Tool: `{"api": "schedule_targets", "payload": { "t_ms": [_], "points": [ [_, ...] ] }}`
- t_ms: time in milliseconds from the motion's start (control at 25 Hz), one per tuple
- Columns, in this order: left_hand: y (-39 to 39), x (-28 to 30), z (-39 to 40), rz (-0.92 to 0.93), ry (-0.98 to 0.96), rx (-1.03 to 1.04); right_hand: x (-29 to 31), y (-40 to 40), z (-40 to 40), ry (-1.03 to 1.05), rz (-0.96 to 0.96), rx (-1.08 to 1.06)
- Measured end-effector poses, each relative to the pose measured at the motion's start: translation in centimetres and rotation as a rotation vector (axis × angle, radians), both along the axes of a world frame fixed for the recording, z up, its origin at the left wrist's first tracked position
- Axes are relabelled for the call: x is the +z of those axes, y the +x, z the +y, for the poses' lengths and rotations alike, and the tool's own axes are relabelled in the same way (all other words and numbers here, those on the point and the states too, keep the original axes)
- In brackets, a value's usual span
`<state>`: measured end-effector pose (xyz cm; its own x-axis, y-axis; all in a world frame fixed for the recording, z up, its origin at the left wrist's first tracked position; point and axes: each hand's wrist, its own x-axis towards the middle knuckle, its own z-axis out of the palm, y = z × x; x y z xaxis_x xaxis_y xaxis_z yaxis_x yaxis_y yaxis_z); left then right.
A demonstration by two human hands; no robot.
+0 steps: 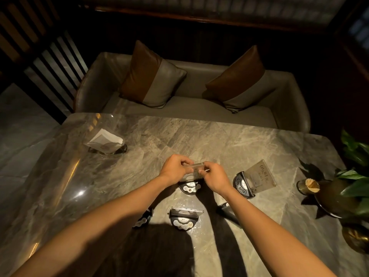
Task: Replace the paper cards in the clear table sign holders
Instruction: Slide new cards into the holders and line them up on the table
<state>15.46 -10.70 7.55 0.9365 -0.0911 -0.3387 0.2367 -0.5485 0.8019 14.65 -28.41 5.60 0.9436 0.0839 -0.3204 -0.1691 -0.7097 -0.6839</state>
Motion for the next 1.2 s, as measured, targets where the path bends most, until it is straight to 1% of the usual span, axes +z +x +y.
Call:
{"api": "schedule_targets", "payload": {
  "t_ms": [160,360,440,520,600,720,840,920,1000,1080,1200],
  "points": [
    [-0.5,0.2,0.0,-0.03,0.004,0.037,-1.2,-0.5,-1.4,-0.04,0.049,-0.08],
    [-1.2,0.2,0.0,-0.063,0.019,-0.004,-0.6,-1.1,-2.1,-0.014,0.1,-0.041],
    [-1.3,0.7,-0.3,-0.062,0.016,-0.011,-0.1,-1.4,-2.2,0.014,0.14,-0.024],
    [-1.4,1.7,-0.8,-0.057,0.022,-0.022,0.7,-1.7,-2.5,0.003,0.136,0.0],
    [-1.5,3.0,-1.6,-0.129,0.064,-0.055,2.1,-2.2,-3.1,-0.026,0.104,0.009],
    [-1.8,5.4,-3.8,-0.309,0.1,-0.153,4.8,-3.3,-5.5,-0.052,-0.021,-0.073],
    [-3.0,7.0,-6.6,-0.341,0.064,-0.312,7.4,-4.6,-8.7,-0.11,-0.161,-0.202],
    [-4.2,7.1,-8.4,-0.292,0.043,-0.428,8.5,-5.7,-11.0,-0.132,-0.197,-0.282],
    [-5.4,6.9,-10.1,-0.209,0.062,-0.502,8.7,-6.6,-13.0,-0.157,-0.215,-0.332],
    [-6.6,6.3,-11.6,-0.107,0.104,-0.5,8.4,-7.1,-14.5,-0.213,-0.227,-0.363],
    [-8.3,5.1,-13.7,0.042,0.17,-0.428,7.3,-7.0,-16.4,-0.317,-0.217,-0.392]
  ]
}}
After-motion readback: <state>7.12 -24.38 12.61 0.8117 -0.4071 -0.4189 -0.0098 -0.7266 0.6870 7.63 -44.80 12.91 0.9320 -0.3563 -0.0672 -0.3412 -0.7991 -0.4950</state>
